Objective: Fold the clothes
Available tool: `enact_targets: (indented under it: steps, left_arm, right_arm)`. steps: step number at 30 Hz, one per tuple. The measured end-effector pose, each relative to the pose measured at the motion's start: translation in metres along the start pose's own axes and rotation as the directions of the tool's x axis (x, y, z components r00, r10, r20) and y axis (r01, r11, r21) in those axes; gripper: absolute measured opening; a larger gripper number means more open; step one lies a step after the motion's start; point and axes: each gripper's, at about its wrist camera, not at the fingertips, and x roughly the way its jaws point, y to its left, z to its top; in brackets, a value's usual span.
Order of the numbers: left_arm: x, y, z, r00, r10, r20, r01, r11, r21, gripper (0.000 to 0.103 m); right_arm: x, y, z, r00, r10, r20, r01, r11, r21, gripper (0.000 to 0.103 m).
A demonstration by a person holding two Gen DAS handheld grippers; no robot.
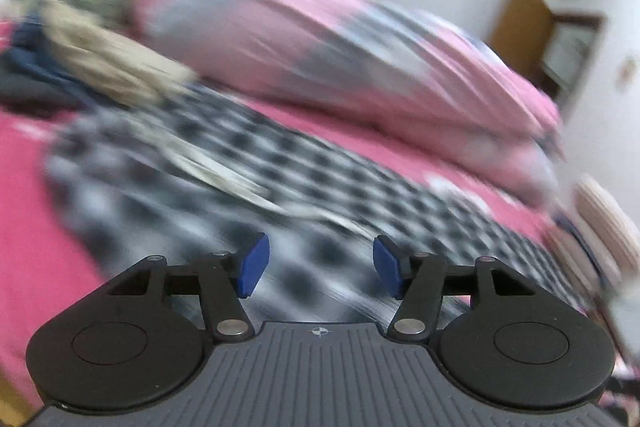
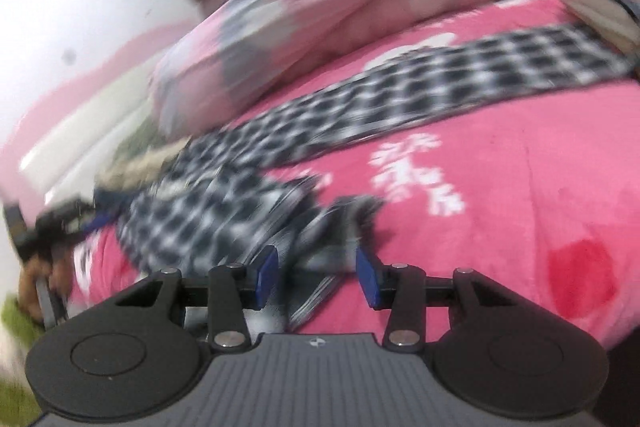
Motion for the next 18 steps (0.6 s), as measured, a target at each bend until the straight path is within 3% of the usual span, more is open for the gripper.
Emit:
enact_targets:
  steps: [5, 9, 12, 13, 18]
  left_arm:
    - [0.037, -0.064, -0.036, 0.983, -0.103, -0.152, 0.12, 0.987, 0.108, 0.058]
    - [0.055, -0.095, -0.056, 0.972, -0.11, -0.21, 0.149, 0.972, 0.18, 0.058]
    - [0.066, -0.103, -0.065, 0.969, -0.078, -0.233, 0.128, 0.97, 0.206, 0.058]
    - [0.068, -0.103, -0.067, 0.969, -0.062, -0.239, 0.114, 0.971, 0.211, 0.058]
    - [0.075, -0.104, -0.075, 0.968, -0.011, -0.252, 0.067, 0.974, 0.216, 0.058]
  right_arm:
    - [0.014, -0.022, 0.001, 0.998, 0.038, 0.041, -0.043, 0.993, 0.113, 0.047]
    - [0.026, -0.027, -0.004, 0.997, 0.063, 0.047, -0.069, 0.988, 0.141, 0.045]
    - [0.031, -0.025, -0.009, 0.996, 0.065, 0.056, -0.071, 0.991, 0.116, 0.03]
    - [0.03, -0.024, -0.011, 0.996, 0.059, 0.066, -0.066, 0.992, 0.108, 0.014]
    - [0.001, -0.039, -0.013, 0.987, 0.068, 0.147, -0.09, 0.985, 0.15, 0.003]
